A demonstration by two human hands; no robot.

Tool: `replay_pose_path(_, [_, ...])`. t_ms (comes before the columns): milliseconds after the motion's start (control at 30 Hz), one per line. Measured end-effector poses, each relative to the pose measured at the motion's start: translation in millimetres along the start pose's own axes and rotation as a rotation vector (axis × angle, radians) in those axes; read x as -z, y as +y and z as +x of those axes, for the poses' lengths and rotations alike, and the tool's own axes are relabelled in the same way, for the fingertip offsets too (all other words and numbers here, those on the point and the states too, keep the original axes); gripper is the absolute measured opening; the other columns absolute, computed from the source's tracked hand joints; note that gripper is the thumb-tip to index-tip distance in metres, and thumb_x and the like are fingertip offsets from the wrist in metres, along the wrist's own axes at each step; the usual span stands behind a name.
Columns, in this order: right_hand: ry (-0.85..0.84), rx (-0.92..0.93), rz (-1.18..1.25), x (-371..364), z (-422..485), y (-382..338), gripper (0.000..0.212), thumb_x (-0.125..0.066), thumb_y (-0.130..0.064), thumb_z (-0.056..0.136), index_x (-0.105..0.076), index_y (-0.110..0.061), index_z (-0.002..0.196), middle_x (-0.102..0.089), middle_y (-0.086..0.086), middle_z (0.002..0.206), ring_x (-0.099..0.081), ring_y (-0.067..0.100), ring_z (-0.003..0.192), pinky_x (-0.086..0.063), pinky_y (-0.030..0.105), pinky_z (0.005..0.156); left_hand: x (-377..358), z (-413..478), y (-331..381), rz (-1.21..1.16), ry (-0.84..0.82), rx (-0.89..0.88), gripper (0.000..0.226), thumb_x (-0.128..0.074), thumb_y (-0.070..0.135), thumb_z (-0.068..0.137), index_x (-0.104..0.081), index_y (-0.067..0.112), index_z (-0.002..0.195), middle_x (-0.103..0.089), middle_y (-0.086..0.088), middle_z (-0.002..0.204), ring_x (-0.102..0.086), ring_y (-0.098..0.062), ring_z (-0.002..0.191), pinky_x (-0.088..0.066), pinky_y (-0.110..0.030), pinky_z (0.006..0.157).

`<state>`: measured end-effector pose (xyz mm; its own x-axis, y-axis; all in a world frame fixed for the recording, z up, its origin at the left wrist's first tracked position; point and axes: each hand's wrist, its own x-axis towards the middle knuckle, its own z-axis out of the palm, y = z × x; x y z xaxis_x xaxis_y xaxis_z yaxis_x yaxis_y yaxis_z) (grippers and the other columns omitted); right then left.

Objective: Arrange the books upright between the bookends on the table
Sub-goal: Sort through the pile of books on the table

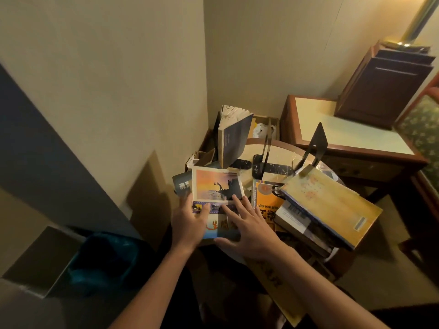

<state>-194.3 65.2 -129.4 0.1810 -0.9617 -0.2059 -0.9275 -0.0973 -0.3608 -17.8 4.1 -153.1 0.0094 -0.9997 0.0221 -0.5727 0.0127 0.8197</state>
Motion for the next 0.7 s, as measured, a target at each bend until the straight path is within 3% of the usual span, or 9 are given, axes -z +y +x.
replay_pose_path(100, [0.051,0.060,-0.017,-0.2,-7.1,-2.7,0.106,-0.046,-0.086,0.078,0.005,-0.039,0.158,0.014,-0.004,0.166,0.022,0.025,0.151,0.006,0.053,0.122,18.1,-3.7,22.8,-0.266,-0.041,0.098,0.030,-0.052,0.044,0.099,-0.069,0.020,0.105,-0.072,-0.002,0.095,-0.072,-0.013,0.079,-0.057,-0.024,0.062])
replay_pose_path(233, [0.282,0.057,0.201,9.8,-14.9,-3.1,0.076,-0.056,-0.048,0.096,-0.017,-0.029,0.159,-0.023,-0.005,0.164,-0.032,0.023,0.146,-0.041,0.048,0.112,44.5,-5.7,59.8,-0.695,-0.333,0.218,0.038,-0.035,0.028,0.107,-0.068,0.012,0.100,-0.074,-0.010,0.090,-0.072,-0.020,0.081,-0.055,-0.025,0.062])
replay_pose_path(300, [0.361,0.038,0.261,13.3,-18.1,2.4,0.061,-0.054,-0.036,0.100,-0.031,-0.028,0.156,-0.045,-0.004,0.153,-0.055,0.021,0.129,-0.056,0.041,0.095,47.1,-5.0,62.3,-0.489,-0.349,0.115,0.026,-0.041,0.021,0.106,-0.067,0.020,0.100,-0.070,-0.004,0.094,-0.068,-0.017,0.086,-0.053,-0.019,0.060])
replay_pose_path(367, [0.376,0.015,0.313,13.7,-21.3,6.2,0.051,-0.051,-0.036,0.102,-0.041,-0.027,0.152,-0.062,-0.004,0.137,-0.064,0.018,0.115,-0.058,0.028,0.081,42.2,2.3,49.1,-0.227,-0.419,0.020,0.025,-0.056,0.021,0.100,-0.065,0.028,0.122,-0.067,0.002,0.119,-0.064,-0.017,0.108,-0.056,-0.016,0.069])
replay_pose_path(433, [0.377,-0.004,0.399,14.3,-24.2,7.7,0.045,-0.051,-0.035,0.103,-0.048,-0.025,0.146,-0.067,-0.004,0.127,-0.066,0.014,0.105,-0.055,0.017,0.071,35.8,8.8,32.6,0.147,-0.548,-0.073,0.064,-0.072,0.036,0.089,-0.047,0.029,0.146,-0.047,0.000,0.151,-0.048,-0.024,0.135,-0.054,-0.036,0.100])
replay_pose_path(467, [0.369,-0.016,0.439,15.3,-25.6,7.6,0.044,-0.053,-0.035,0.102,-0.049,-0.024,0.145,-0.067,-0.003,0.125,-0.066,0.012,0.103,-0.054,0.015,0.070,30.8,9.9,24.8,0.361,-0.572,-0.147,0.084,-0.076,0.049,0.082,-0.036,0.027,0.153,-0.033,-0.001,0.161,-0.034,-0.026,0.145,-0.041,-0.047,0.114])
replay_pose_path(533, [0.342,-0.024,0.445,16.3,-27.6,8.2,0.050,-0.055,-0.037,0.101,-0.047,-0.021,0.147,-0.066,-0.003,0.127,-0.064,0.009,0.103,-0.055,0.016,0.073,24.4,3.5,16.5,0.619,-0.538,-0.326,0.112,-0.073,0.070,0.073,-0.018,0.023,0.159,-0.011,-0.004,0.168,-0.012,-0.030,0.153,-0.018,-0.052,0.122])
replay_pose_path(600, [0.316,-0.008,0.381,15.4,-27.8,9.4,0.060,-0.055,-0.045,0.099,-0.040,-0.022,0.152,-0.064,-0.001,0.132,-0.064,0.011,0.108,-0.059,0.026,0.080,24.4,-5.5,12.1,0.656,-0.484,-0.422,0.120,-0.070,0.076,0.071,-0.010,0.023,0.160,-0.002,-0.004,0.169,-0.003,-0.032,0.154,-0.010,-0.053,0.122])
replay_pose_path(700, [0.283,-0.011,0.293,15.1,-26.9,9.9,0.065,-0.052,-0.052,0.098,-0.035,-0.024,0.154,-0.063,0.004,0.135,-0.064,0.018,0.110,-0.057,0.033,0.082,28.0,-7.2,8.9,0.576,-0.431,-0.439,0.115,-0.070,0.074,0.072,-0.016,0.025,0.160,-0.007,-0.001,0.169,-0.006,-0.031,0.154,-0.010,-0.053,0.122])
